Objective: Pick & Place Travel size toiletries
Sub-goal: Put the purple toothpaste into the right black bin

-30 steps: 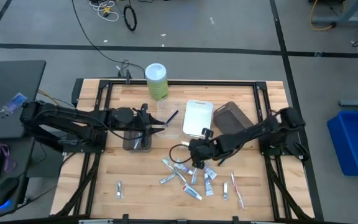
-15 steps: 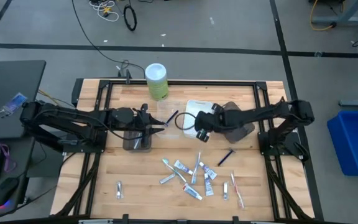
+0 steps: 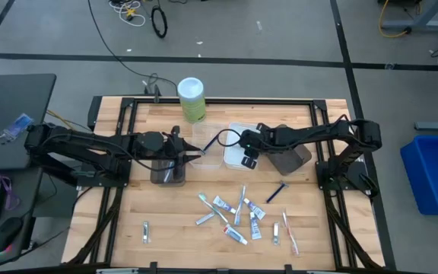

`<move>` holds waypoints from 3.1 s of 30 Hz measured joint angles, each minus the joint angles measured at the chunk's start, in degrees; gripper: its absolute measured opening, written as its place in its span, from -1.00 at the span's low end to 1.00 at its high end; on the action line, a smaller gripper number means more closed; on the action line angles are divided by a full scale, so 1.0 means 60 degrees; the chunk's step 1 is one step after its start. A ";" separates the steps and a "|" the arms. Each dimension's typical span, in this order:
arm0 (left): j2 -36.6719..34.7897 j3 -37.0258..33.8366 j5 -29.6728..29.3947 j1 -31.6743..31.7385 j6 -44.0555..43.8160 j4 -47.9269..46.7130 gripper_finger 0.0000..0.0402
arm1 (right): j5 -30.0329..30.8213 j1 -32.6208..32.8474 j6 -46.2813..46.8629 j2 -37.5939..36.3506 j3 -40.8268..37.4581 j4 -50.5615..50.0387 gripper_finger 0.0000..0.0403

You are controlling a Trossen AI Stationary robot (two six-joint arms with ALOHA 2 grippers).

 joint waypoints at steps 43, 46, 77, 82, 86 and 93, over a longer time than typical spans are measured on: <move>0.0004 0.0000 -0.0397 0.0000 -0.0356 0.0507 -0.42 | -0.3108 0.5091 0.2089 -0.1781 -0.1770 0.1416 0.08; 0.0004 0.0000 -0.0393 -0.0002 -0.0375 0.0506 -0.42 | -0.2316 0.5307 0.3110 -0.1778 -0.2549 0.2455 0.11; 0.0004 0.0000 -0.0390 0.0000 -0.0444 0.0419 -0.42 | -0.0263 0.5742 0.3423 0.0495 -0.3501 0.5526 -0.41; 0.0004 0.0000 -0.0388 -0.0004 -0.0444 0.0416 -0.42 | -0.0659 0.5532 0.3494 0.0193 -0.3496 0.5451 -0.64; 0.0004 0.0000 -0.0390 -0.0001 -0.0444 0.0408 -0.42 | -0.1428 0.5261 0.2974 -0.0737 -0.3181 0.4944 -0.63; 0.0004 0.0000 -0.0389 -0.0002 -0.0445 0.0404 -0.42 | -0.0028 0.4709 0.2226 -0.3291 -0.2278 0.2132 -0.63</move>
